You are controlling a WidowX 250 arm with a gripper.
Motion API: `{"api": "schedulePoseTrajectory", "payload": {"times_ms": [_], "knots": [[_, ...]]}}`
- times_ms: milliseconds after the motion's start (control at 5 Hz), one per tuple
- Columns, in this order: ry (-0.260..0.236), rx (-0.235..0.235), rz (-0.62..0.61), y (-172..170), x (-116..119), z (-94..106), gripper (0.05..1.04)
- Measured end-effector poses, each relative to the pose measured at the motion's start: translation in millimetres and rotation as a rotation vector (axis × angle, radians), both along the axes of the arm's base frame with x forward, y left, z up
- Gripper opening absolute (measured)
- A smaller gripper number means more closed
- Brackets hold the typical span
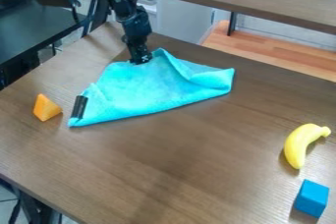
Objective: Unfold the cloth from top left to bottom right
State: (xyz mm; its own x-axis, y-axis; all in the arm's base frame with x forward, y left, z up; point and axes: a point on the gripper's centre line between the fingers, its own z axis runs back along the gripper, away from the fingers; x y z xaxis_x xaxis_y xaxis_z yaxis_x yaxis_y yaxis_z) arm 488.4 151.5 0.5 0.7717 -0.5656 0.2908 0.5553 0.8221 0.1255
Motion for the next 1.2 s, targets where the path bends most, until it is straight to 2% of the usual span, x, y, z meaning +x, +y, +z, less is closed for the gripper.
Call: {"api": "schedulePoseTrajectory", "payload": {"times_ms": [200, 400, 600, 800, 1000, 1200], "knots": [[-0.014, 0.000, 0.009, -0.2, 0.5, -4.1, 0.206], [-0.035, -0.017, 0.005, -3.9, -3.3, -3.5, 0.083], [-0.040, -0.055, 0.001, -5.6, -13.3, -1.3, 0.056], [-0.068, -0.096, -0.003, -14.5, -21.2, 15.8, 0.054], [-0.151, -0.092, 0.012, -20.4, -28.6, 50.5, 0.053], [-0.199, -0.022, -0.021, -39.3, -40.0, 64.6, 0.053]]}}
